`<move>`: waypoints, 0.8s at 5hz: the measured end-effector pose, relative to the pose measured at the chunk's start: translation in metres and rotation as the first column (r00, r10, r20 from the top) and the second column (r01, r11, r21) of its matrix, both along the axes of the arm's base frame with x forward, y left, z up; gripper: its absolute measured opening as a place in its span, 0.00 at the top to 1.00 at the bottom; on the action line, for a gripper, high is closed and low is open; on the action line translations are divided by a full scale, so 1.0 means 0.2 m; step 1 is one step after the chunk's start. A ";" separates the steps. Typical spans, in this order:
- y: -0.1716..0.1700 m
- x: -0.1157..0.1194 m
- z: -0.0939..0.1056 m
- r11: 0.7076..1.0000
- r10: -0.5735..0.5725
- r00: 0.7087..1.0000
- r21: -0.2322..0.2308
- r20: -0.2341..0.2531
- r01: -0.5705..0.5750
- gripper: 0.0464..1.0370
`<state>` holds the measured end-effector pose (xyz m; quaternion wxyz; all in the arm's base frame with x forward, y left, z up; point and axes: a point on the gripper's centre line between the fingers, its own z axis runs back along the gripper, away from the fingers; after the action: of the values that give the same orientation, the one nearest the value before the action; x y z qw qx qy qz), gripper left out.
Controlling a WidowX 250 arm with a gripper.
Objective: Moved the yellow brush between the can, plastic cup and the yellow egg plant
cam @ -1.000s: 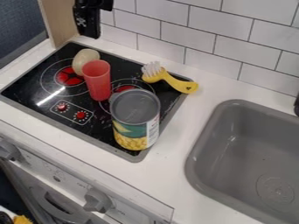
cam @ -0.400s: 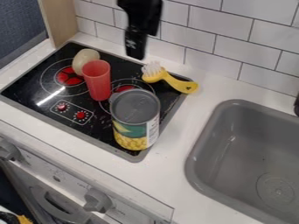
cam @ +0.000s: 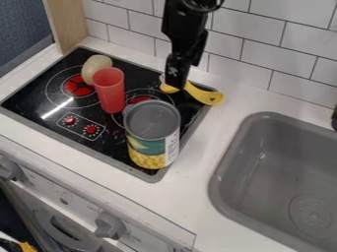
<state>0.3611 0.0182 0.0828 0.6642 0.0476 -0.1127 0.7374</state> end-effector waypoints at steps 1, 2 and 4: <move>-0.01 0.02 -0.02 1.000 -0.024 1.000 -0.013 -0.004 0.024 0.04; -0.03 0.02 -0.10 0.999 -0.034 0.999 -0.033 -0.035 0.033 0.04; -0.04 0.04 -0.18 0.998 -0.035 0.998 -0.050 -0.060 0.032 0.09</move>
<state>0.3700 0.0094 0.0465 0.6807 0.0515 -0.0752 0.7269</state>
